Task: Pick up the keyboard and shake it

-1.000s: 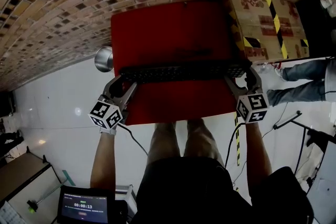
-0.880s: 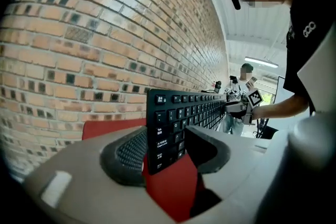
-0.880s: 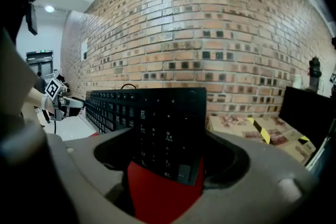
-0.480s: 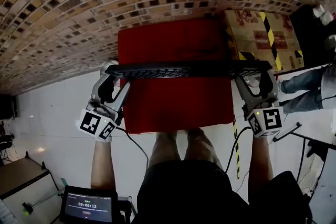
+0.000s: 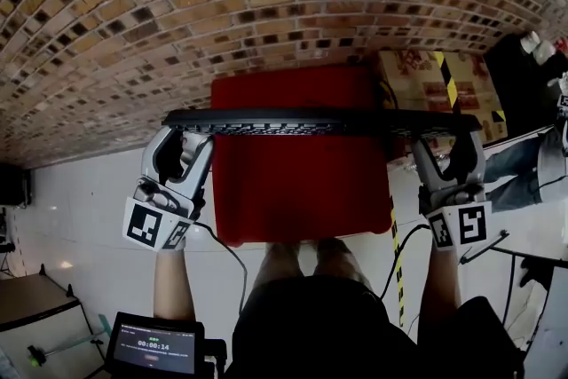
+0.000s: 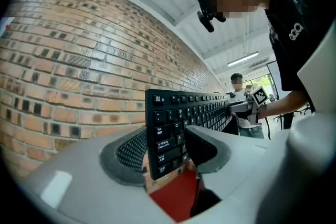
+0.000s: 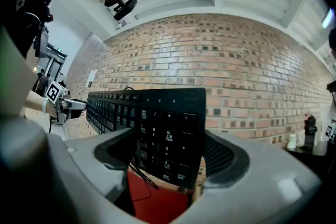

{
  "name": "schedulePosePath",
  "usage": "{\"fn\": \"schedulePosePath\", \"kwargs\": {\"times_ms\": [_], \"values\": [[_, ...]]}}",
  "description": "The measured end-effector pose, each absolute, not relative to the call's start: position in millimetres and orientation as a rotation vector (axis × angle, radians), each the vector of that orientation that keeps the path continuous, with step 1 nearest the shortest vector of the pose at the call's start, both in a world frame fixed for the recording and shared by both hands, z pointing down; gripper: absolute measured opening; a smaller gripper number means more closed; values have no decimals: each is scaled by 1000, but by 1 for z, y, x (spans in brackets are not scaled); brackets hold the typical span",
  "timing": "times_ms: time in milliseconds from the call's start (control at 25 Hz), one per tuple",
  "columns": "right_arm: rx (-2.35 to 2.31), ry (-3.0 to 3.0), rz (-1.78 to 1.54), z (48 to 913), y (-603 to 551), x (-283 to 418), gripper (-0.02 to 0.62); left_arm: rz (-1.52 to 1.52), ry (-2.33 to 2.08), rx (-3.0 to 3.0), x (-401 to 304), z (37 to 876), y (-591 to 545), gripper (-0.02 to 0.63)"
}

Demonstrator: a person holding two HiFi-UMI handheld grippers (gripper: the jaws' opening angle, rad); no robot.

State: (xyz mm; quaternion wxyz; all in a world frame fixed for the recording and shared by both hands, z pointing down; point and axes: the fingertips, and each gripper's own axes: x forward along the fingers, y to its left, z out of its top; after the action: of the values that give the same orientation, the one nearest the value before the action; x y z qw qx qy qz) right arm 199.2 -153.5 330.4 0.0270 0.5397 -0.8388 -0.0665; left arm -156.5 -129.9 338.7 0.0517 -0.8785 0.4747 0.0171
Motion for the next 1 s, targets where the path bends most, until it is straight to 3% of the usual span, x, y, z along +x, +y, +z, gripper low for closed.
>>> {"fn": "schedulePosePath", "kwargs": {"times_ms": [1000], "values": [[1754,-2730,-890,150,-144,185,371,381,1420,-2200,-174,161,-120,224]]}}
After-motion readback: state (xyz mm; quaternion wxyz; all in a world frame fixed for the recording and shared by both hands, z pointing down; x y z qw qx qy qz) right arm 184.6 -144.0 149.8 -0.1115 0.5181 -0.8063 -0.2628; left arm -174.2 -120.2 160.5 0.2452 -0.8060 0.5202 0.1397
